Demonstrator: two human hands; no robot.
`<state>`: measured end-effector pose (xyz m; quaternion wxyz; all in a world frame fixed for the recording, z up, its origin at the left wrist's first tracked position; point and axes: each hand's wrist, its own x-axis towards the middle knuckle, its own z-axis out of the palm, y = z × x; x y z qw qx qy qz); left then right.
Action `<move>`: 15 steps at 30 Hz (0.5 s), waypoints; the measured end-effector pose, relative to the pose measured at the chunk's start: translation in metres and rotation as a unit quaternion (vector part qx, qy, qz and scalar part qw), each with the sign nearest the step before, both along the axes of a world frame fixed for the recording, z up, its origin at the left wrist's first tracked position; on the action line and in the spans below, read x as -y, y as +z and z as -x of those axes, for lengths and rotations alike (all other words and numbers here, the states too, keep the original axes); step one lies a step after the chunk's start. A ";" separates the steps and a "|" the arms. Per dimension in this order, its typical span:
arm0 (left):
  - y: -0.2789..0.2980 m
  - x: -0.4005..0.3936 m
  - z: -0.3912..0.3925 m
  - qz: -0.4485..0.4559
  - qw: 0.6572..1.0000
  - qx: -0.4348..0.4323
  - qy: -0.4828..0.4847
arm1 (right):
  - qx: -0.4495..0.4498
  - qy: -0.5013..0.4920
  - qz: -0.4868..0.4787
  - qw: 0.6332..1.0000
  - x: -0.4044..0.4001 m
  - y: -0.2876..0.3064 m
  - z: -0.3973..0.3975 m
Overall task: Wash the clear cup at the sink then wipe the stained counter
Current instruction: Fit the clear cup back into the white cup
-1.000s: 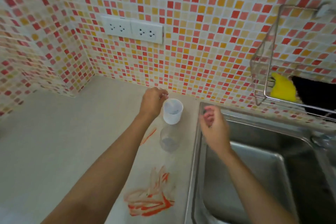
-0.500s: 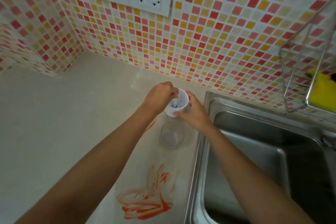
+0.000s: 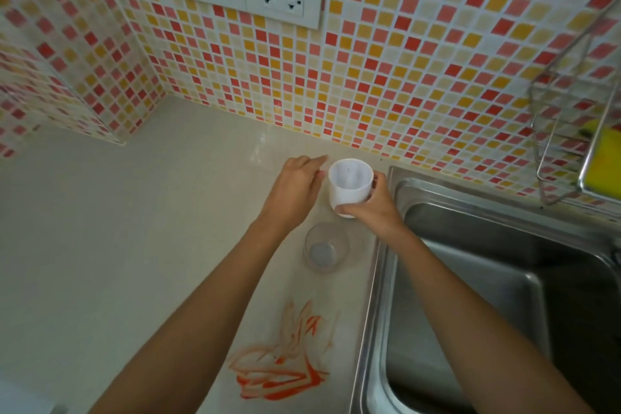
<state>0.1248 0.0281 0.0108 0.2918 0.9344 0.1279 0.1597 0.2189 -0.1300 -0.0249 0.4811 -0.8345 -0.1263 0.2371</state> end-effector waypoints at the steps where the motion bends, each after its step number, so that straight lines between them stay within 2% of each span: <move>1: -0.006 0.003 0.014 0.017 0.999 0.029 0.023 | -0.006 -0.002 0.005 1.000 0.010 0.004 0.000; 2: -0.013 0.005 0.030 0.039 0.998 0.043 0.037 | -0.011 0.004 0.013 1.000 0.023 0.006 0.000; 4: -0.028 0.008 0.059 0.099 0.994 0.019 0.042 | -0.022 0.020 0.029 0.999 0.048 0.011 0.005; 8: -0.055 0.023 0.098 0.201 0.969 -0.142 -0.001 | -0.039 0.044 0.068 0.996 0.089 0.020 0.022; 9: -0.059 0.027 0.100 0.217 0.964 -0.155 -0.005 | -0.033 0.049 0.075 0.995 0.094 0.023 0.026; 13: -0.062 0.037 0.097 0.264 0.957 -0.117 -0.004 | 0.004 0.073 0.066 0.995 0.102 0.039 0.038; 15: -0.064 0.037 0.096 0.275 0.955 -0.110 -0.004 | 0.053 0.109 0.079 0.989 0.099 0.054 0.042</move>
